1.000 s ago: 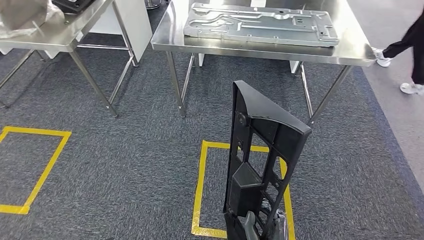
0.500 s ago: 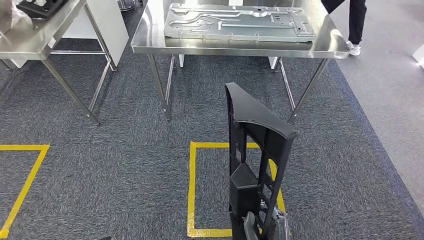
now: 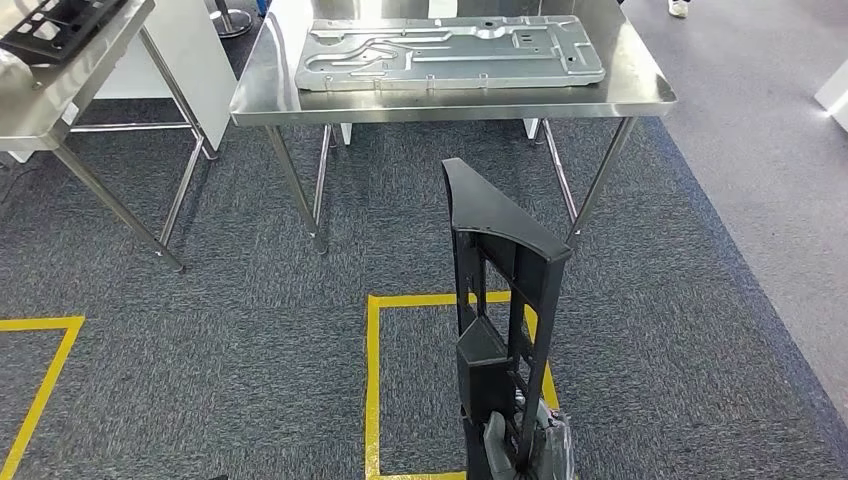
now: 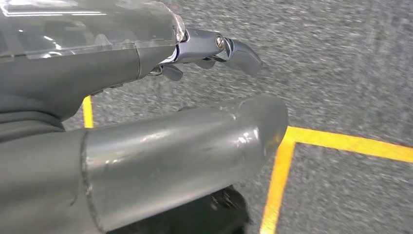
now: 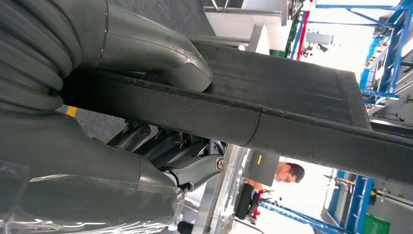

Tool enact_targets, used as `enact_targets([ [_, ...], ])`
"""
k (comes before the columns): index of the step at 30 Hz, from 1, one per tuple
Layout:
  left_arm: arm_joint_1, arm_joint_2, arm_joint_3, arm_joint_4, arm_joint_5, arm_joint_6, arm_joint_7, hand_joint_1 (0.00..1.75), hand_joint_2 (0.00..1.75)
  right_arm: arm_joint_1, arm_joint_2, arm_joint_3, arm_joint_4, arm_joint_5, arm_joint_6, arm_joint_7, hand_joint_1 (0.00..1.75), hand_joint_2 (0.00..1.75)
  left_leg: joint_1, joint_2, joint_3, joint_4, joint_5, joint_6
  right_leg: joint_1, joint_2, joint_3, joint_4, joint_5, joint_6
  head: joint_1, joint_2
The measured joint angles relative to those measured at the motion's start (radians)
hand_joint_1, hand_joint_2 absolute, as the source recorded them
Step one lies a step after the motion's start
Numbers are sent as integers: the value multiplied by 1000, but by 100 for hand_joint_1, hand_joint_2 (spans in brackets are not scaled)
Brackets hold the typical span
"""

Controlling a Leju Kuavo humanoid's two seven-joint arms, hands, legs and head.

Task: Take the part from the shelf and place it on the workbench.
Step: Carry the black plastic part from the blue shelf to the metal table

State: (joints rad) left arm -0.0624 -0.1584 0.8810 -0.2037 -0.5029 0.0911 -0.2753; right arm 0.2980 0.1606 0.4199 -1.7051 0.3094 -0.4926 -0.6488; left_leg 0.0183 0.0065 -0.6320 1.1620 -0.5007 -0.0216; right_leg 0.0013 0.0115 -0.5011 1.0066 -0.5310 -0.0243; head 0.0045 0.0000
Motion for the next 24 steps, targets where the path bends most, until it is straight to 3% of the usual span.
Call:
enact_targets([
  [2, 0, 3, 0, 0, -6, -1, 2, 0, 0, -3, 0, 1, 2, 0, -6, 9, 175, 175, -5, -1, 40, -99, 40, 10, 2, 2, 15, 1, -16, 10, 0, 0],
  [4, 1, 8, 1, 0, -13, -5, 4, 0, 0, -7, 0, 2, 6, 0, -17, 29, 175, 175, -11, -1, 50, -125, 31, 19, 3, 3, 19, 3, -19, 22, 1, 0],
  [7, 4, 15, 1, 0, -20, -14, 6, 0, 0, -20, 0, 2, 19, -2, -49, 96, 175, 175, -6, -3, 69, -142, 26, 35, 0, 0, 9, 38, -24, 34, 2, 0],
  [9, 4, 18, 1, 0, -33, -20, 8, 0, 0, -42, 2, 0, 40, 9, -95, 150, 175, 175, -3, -2, 84, -153, 22, 42, -5, -3, -50, 135, -60, 45, 7, 0],
  [11, 4, 21, 1, 0, -47, -25, 11, 0, 0, -68, 12, -9, 64, 45, -146, 184, 175, 175, -2, -2, 92, -155, 14, 43, -13, -5, -138, 254, -103, 56, 8, 0],
  [12, 4, 23, 1, 0, -55, -28, 12, 0, 0, -80, 23, -20, 75, 70, -165, 192, 175, 175, -1, -2, 98, -155, 9, 42, -17, -5, -169, 283, -103, 60, 8, 0],
  [13, 4, 24, 1, 0, -63, -31, 13, 0, 0, -92, 37, -37, 83, 97, -179, 193, 175, 175, 1, -3, 106, -155, 2, 39, -21, -6, -184, 279, -80, 63, 8, 0],
  [15, 4, 25, -1, 0, -81, -38, 17, 0, 0, -122, 71, -80, 95, 149, -195, 181, 175, 175, 6, -4, 130, -155, -14, 29, -27, -9, -165, 176, 16, 66, 9, 0],
  [16, 4, 27, -3, 0, -91, -41, 19, 0, 0, -142, 86, -104, 101, 170, -198, 170, 175, 175, 8, -4, 141, -154, -21, 23, -27, -11, -150, 118, 54, 66, 9, 0],
  [18, -1, 31, -8, 0, -109, -46, 21, 0, 0, -196, 109, -149, 114, 195, -200, 148, 175, 175, 7, -2, 148, -156, -33, 9, -20, -15, -137, 44, 88, 56, 13, 0],
  [22, -9, 37, -15, 0, -137, -58, 25, 0, 0, -315, 133, -213, 155, 242, -204, 132, 175, 175, 8, 2, 148, -128, -37, -17, -17, -10, -126, 30, 81, 20, 9, 0],
  [24, -13, 41, -20, 0, -149, -63, 29, 0, 0, -380, 143, -222, 185, 308, -204, 148, 175, 175, 10, 1, 95, -27, -63, -19, -16, -7, -111, 27, 74, 6, 3, 0],
])
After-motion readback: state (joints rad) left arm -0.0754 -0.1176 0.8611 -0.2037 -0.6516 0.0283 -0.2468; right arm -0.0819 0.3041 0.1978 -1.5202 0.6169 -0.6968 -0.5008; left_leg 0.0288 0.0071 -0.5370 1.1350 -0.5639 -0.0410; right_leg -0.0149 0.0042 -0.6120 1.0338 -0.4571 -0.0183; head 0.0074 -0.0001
